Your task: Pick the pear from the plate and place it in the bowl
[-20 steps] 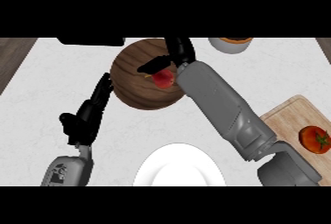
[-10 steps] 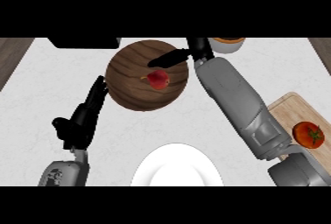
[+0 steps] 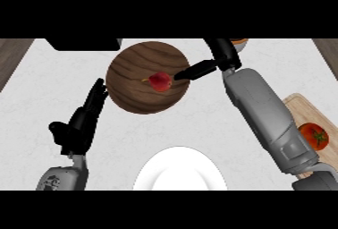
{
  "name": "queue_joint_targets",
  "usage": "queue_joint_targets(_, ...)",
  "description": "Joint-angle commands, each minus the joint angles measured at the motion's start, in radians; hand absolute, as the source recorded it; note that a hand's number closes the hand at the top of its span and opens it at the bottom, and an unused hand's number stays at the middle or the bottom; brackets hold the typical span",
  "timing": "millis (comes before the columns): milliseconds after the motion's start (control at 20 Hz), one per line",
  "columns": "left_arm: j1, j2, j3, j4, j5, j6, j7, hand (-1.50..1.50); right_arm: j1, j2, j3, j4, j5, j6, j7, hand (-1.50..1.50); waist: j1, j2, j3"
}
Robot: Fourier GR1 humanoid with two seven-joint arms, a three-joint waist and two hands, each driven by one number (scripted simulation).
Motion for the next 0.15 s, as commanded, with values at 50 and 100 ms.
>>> queue_joint_targets(50, 0.032, 0.009, 0.009, -0.031, 0.006, -0.006, 0.0, 0.0, 0.12, -0.026, 0.007, -0.172, 0.026, 0.047, 0.063, -1.5, -0.004, -0.002, 0.0)
queue_joint_targets(100, 0.004, -0.019, -0.026, -0.001, -0.038, 0.025, 0.002, 0.0, 0.13, 0.001, 0.004, -0.145, 0.049, 0.032, 0.013, -1.5, 0.0, 0.0, 0.0)
